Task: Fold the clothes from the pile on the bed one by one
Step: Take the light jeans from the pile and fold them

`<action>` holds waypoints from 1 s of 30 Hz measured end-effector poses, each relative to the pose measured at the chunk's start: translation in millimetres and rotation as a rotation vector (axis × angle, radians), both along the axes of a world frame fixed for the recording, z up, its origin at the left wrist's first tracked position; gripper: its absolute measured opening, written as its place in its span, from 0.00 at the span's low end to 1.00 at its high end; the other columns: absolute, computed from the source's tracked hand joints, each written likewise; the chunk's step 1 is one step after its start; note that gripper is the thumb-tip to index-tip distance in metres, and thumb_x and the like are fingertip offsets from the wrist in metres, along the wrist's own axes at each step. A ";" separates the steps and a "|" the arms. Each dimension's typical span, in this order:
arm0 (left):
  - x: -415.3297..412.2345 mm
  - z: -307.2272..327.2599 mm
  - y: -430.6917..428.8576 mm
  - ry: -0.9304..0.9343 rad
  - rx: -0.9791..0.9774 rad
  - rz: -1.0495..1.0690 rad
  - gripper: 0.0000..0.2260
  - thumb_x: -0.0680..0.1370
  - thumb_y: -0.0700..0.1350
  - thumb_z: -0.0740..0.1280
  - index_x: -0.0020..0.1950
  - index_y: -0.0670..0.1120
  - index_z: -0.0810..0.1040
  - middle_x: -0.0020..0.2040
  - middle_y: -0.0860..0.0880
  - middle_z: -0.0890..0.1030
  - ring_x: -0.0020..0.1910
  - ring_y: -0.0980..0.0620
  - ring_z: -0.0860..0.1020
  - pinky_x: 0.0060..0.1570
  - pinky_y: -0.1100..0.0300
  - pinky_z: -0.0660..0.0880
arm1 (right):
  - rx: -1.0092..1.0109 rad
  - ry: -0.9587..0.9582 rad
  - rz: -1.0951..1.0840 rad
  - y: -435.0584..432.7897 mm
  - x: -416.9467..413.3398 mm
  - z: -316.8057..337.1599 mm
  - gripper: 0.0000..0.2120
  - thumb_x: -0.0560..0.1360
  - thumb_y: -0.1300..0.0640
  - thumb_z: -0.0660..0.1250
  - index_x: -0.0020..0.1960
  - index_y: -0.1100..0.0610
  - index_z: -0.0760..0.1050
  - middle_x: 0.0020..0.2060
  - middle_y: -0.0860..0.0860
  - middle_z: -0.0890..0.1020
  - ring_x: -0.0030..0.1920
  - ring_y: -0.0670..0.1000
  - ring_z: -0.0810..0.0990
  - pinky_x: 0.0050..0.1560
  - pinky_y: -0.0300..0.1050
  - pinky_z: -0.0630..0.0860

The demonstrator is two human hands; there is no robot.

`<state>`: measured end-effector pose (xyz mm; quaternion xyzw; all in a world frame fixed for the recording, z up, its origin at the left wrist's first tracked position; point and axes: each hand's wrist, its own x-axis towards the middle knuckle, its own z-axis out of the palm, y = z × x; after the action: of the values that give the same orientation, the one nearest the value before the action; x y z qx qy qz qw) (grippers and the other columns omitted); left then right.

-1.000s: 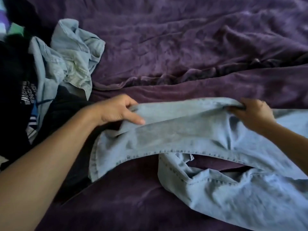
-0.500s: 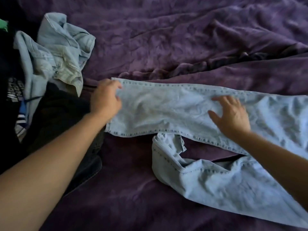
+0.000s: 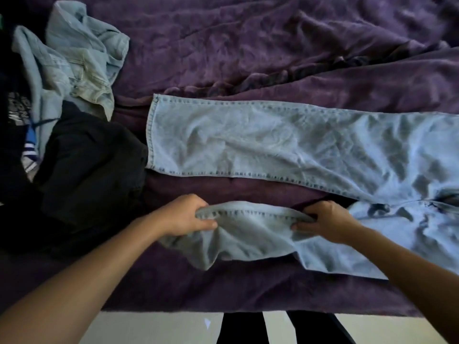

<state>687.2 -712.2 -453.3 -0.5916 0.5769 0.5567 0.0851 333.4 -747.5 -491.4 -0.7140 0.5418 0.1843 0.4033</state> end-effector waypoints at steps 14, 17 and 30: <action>44.9 -65.5 67.9 -0.772 -0.069 0.627 0.29 0.69 0.62 0.72 0.59 0.42 0.72 0.55 0.42 0.77 0.53 0.39 0.78 0.42 0.53 0.71 | -0.319 0.066 0.050 2.8 30.8 -17.6 0.16 0.75 0.50 0.68 0.61 0.52 0.77 0.57 0.52 0.79 0.58 0.58 0.77 0.54 0.51 0.71; 36.8 -73.6 93.4 -0.589 -0.036 0.961 0.16 0.72 0.52 0.73 0.48 0.40 0.77 0.48 0.40 0.80 0.49 0.38 0.79 0.41 0.52 0.74 | -0.299 -0.002 0.044 17.3 42.3 -25.1 0.08 0.76 0.53 0.67 0.52 0.52 0.82 0.50 0.53 0.81 0.51 0.59 0.80 0.47 0.50 0.72; 102.1 -20.4 39.6 -0.413 -0.347 0.797 0.12 0.78 0.44 0.65 0.40 0.37 0.77 0.35 0.42 0.78 0.35 0.46 0.77 0.35 0.57 0.71 | -0.590 -0.136 -0.184 -7.5 28.8 -12.6 0.10 0.77 0.50 0.66 0.53 0.55 0.78 0.46 0.52 0.81 0.46 0.57 0.80 0.38 0.46 0.74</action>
<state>789.3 -672.6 -473.7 -0.8703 0.3606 0.3122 -0.1225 362.3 -754.9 -504.0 -0.7588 0.6061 -0.0662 0.2290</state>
